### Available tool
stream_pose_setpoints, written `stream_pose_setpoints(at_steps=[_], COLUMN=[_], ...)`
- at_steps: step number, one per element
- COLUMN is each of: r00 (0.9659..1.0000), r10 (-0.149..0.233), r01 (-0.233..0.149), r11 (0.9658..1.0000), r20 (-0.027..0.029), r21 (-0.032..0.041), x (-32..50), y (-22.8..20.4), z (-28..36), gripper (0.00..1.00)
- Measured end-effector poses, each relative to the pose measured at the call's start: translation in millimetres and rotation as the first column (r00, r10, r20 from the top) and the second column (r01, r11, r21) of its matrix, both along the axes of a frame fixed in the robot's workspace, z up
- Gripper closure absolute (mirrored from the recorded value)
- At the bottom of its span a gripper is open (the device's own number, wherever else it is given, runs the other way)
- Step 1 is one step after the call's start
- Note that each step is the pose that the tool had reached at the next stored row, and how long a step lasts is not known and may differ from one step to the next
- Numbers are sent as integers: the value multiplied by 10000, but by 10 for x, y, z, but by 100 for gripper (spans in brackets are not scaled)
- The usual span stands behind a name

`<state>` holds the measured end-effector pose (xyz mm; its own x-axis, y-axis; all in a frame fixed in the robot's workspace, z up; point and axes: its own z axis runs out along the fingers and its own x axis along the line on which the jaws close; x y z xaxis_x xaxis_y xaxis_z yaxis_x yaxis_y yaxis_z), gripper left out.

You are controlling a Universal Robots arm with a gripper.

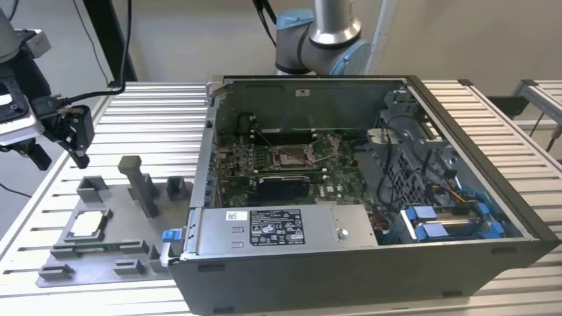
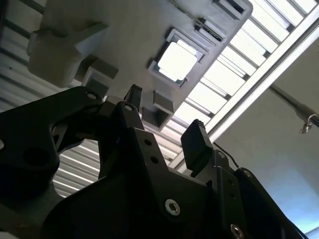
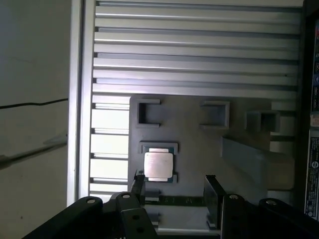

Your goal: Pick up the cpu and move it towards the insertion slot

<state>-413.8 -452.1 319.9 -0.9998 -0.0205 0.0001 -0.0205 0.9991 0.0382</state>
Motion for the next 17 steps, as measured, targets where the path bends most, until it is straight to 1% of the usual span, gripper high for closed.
stream_pose_setpoints(at_steps=[17], r00=[10000], r10=[0], r01=[0], r11=[10000], r20=[-2], r21=[-1], x=[-8], y=[0], z=[-89], gripper=[0])
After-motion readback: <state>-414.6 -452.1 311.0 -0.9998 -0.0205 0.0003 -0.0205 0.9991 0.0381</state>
